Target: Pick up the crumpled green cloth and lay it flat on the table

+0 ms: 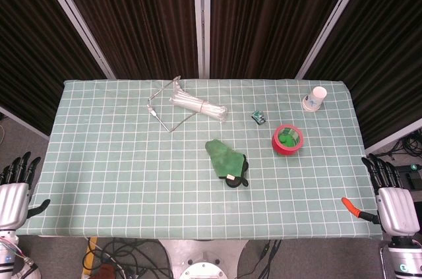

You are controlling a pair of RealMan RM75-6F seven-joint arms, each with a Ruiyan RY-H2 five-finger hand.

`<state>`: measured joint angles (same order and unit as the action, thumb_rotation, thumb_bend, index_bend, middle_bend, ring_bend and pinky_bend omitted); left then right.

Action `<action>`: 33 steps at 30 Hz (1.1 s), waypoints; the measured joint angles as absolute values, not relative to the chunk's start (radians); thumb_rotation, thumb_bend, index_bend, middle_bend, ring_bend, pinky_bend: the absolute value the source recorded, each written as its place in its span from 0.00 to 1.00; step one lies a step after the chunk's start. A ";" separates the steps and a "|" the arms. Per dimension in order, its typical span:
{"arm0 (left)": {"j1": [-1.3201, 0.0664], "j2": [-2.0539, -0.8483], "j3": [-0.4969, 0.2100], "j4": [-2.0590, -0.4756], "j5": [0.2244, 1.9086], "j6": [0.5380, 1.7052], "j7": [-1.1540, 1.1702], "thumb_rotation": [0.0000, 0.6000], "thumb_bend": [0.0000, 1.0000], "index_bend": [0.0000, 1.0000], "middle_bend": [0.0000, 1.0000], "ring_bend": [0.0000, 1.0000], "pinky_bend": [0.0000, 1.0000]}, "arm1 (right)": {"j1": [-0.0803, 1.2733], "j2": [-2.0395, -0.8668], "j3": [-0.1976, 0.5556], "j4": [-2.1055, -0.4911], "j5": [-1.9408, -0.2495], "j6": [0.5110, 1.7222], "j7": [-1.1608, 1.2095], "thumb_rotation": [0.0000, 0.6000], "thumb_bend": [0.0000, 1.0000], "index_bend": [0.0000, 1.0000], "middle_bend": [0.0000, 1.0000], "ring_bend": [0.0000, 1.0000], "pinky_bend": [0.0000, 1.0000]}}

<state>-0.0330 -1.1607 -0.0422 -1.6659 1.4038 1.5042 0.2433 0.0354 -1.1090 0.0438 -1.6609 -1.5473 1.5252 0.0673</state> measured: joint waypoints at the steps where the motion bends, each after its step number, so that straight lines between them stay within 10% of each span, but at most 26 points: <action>1: -0.034 -1.161 -0.042 -1.666 1.401 1.502 0.245 1.00 0.12 0.08 0.01 0.03 0.11 | 0.036 -1.110 0.045 -1.660 -1.546 1.524 0.067 0.73 0.13 0.03 0.00 0.00 0.00; 19: -0.033 -1.161 -0.041 -1.677 1.398 1.501 0.251 1.00 0.12 0.08 0.01 0.03 0.11 | 0.085 -1.117 0.036 -1.660 -1.600 1.470 0.084 0.80 0.13 0.11 0.00 0.00 0.00; 33: -0.024 -1.158 -0.038 -1.678 1.412 1.518 0.242 1.00 0.12 0.08 0.01 0.03 0.11 | 0.348 -1.289 0.071 -1.587 -1.617 1.125 0.022 0.98 0.13 0.23 0.01 0.00 0.00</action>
